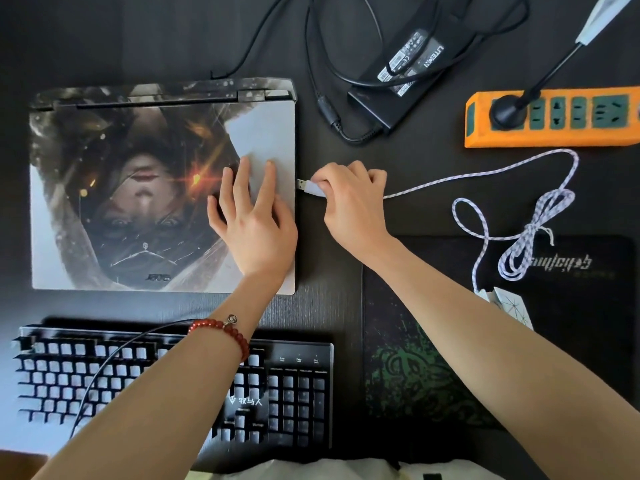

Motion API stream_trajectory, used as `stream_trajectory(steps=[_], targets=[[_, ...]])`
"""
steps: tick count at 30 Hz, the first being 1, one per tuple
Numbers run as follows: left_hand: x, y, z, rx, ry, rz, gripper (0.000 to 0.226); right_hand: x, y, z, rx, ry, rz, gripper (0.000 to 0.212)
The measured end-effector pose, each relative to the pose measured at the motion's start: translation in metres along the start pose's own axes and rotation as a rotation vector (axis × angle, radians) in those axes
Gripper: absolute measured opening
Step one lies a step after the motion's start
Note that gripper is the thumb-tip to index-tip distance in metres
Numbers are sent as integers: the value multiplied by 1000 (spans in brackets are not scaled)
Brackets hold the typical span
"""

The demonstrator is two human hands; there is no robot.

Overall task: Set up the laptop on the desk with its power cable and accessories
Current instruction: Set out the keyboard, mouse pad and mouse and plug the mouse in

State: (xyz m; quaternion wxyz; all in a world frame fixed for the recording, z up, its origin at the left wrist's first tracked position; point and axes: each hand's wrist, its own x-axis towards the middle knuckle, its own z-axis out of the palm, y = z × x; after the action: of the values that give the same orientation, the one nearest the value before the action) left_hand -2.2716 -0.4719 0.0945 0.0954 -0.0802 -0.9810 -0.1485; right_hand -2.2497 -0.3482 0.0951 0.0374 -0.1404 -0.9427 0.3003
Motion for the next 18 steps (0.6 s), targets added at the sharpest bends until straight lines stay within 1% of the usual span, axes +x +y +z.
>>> stream_trajectory(steps=[2, 5, 9, 14, 18], targets=[[0, 0, 0, 3, -7, 3, 44, -1, 0, 2, 1, 21, -1, 24], [0, -2, 1, 6, -8, 1, 44, -5, 3, 2, -37, 4, -92, 17], [1, -2, 2, 14, -6, 5, 45, -4, 7, -1, -105, -26, -194, 21], [0, -2, 2, 11, -15, 6, 45, 2, 3, -1, -22, 20, -164, 22], [0, 0, 0, 2, -29, -1, 46, 5, 2, -3, 18, 25, -194, 20]])
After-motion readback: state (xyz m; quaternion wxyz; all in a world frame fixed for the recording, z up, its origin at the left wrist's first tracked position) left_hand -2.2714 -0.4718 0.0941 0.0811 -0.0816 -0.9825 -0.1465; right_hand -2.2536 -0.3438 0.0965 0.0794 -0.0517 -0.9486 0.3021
